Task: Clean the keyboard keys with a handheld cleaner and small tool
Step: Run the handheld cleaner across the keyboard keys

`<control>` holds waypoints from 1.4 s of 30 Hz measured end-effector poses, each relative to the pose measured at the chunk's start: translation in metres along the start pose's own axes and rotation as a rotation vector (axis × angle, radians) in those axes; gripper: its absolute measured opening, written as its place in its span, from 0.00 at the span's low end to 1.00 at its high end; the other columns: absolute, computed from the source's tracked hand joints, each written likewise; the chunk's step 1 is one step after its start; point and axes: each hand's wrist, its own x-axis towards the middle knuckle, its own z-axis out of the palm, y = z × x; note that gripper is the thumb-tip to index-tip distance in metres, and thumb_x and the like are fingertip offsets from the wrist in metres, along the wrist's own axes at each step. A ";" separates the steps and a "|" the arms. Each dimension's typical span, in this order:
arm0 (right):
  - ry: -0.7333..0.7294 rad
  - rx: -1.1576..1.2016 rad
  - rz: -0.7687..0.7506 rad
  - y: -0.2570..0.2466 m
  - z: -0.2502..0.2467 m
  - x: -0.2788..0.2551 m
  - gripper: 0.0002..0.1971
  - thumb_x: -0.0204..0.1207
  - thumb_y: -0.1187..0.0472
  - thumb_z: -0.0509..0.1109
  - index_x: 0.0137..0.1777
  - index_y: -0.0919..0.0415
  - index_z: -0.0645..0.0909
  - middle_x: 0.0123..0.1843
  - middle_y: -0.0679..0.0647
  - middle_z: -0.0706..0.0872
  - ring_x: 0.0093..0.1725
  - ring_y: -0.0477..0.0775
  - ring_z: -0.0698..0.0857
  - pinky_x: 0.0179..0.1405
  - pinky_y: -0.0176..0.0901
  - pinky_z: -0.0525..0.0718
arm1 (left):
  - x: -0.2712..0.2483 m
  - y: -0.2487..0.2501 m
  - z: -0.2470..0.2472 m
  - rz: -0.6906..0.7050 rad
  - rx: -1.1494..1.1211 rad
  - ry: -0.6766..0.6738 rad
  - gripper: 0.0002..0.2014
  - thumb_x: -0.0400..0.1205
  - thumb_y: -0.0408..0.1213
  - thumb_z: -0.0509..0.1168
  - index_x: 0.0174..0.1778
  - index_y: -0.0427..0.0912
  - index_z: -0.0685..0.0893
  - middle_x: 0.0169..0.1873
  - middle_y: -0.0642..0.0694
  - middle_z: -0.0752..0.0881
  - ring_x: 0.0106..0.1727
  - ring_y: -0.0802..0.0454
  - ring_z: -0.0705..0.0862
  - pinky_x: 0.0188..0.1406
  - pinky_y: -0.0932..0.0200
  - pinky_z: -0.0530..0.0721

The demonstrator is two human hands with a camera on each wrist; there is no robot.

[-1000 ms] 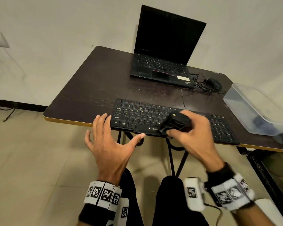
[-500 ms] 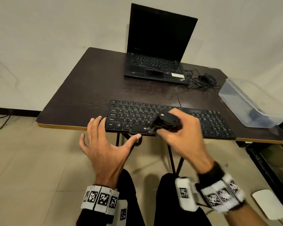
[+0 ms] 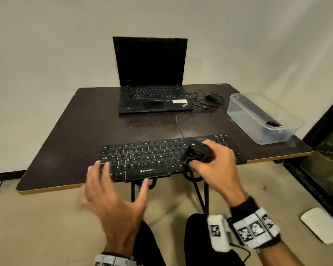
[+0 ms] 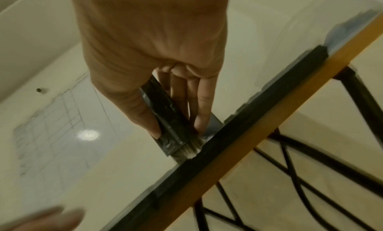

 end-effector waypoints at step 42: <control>-0.020 -0.095 0.052 0.043 -0.043 0.036 0.09 0.64 0.55 0.83 0.42 0.50 0.86 0.34 0.42 0.90 0.39 0.45 0.88 0.42 0.48 0.87 | 0.000 0.063 0.078 0.489 0.057 -0.297 0.23 0.91 0.46 0.56 0.76 0.41 0.85 0.79 0.45 0.82 0.82 0.45 0.78 0.82 0.41 0.73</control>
